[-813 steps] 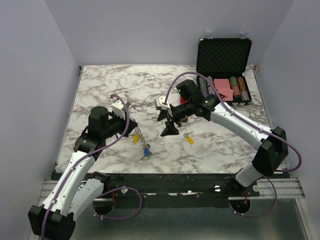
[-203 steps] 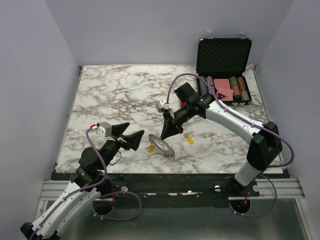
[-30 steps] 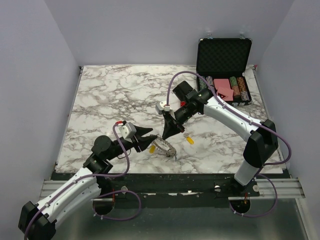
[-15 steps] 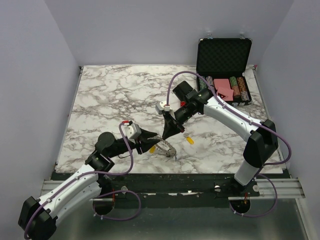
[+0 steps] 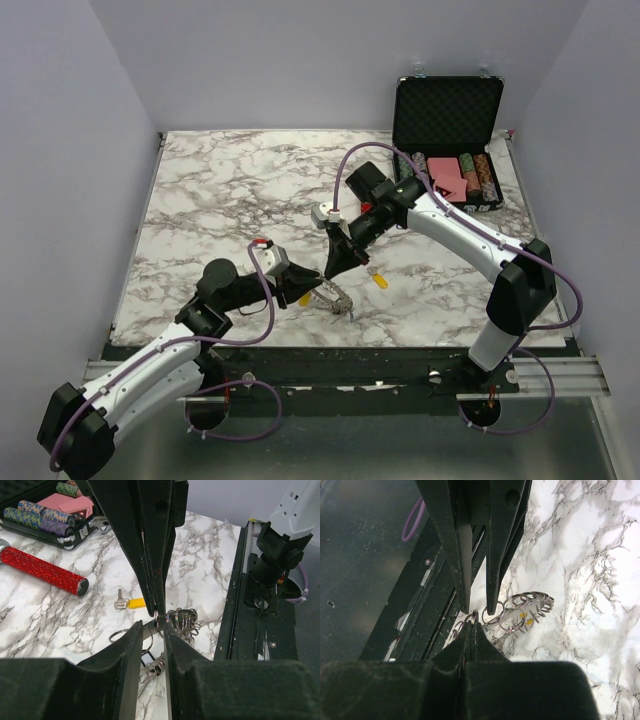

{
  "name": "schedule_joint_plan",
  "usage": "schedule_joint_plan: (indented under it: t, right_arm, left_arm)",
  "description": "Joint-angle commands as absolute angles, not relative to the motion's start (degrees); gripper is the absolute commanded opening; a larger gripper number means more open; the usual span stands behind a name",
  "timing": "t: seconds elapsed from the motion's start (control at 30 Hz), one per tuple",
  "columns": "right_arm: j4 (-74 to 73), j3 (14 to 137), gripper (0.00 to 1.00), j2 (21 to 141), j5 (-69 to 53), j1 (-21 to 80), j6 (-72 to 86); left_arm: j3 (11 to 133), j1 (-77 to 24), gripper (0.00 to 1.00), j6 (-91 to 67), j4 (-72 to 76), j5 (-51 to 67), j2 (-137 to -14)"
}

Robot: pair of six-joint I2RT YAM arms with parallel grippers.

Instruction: Put the keys on the keyring

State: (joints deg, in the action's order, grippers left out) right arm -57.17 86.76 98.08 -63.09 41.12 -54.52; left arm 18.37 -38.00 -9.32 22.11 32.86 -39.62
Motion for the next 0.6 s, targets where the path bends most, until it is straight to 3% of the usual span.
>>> schedule_joint_plan:
  t: [0.0,0.57]
  right_arm:
    - [-58.4,88.6,0.00,98.5,-66.0,40.9,-54.8]
    - [-58.3,88.7,0.00,98.6,-66.0,40.9,-54.6]
  left_arm:
    - [20.5,-38.1,0.28,-8.4,22.8,35.9,-40.8]
    - [20.8,-38.0,0.19,-9.0,23.8,37.5,-42.4]
